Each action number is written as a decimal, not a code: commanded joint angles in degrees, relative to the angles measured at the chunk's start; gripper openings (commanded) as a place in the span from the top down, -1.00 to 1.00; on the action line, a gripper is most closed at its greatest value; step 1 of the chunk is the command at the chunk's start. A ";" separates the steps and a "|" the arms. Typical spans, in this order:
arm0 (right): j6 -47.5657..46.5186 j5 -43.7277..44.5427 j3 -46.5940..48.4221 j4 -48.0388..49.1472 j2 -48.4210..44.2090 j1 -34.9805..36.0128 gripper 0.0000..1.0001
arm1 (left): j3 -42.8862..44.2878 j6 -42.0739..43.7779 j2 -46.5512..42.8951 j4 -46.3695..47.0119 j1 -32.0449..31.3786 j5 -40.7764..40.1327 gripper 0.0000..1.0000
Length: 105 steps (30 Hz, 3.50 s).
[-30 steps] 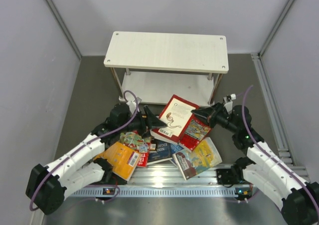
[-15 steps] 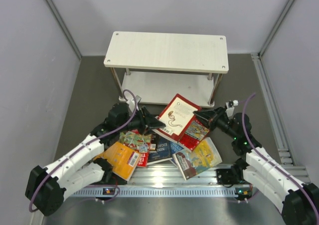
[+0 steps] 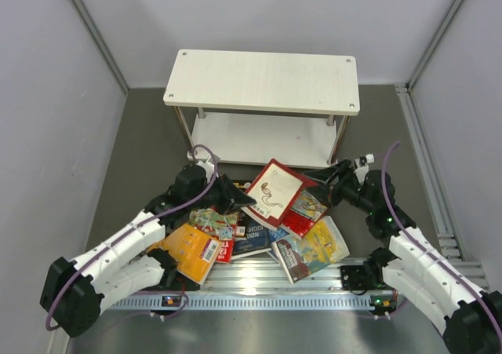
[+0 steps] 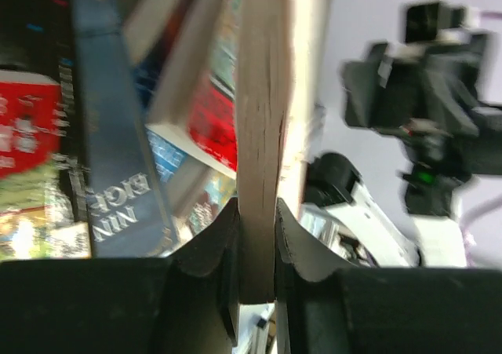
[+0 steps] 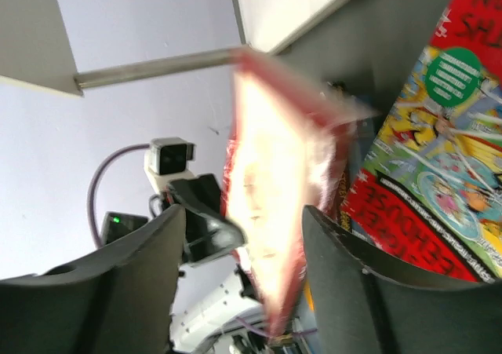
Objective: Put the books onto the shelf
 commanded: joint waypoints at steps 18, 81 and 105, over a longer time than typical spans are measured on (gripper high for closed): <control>-18.94 -5.05 29.25 -22.86 9.40 -4.07 -0.42 | 20.38 0.30 21.93 17.48 -0.39 -4.72 1.00; -31.95 -1.89 30.65 -47.05 -6.52 -7.85 -0.44 | 57.39 -1.99 67.29 4.47 -8.31 -15.34 -0.45; -27.55 0.65 11.67 -46.25 -5.83 -7.85 -0.37 | 48.97 15.33 42.35 -18.92 -4.35 -22.55 -0.45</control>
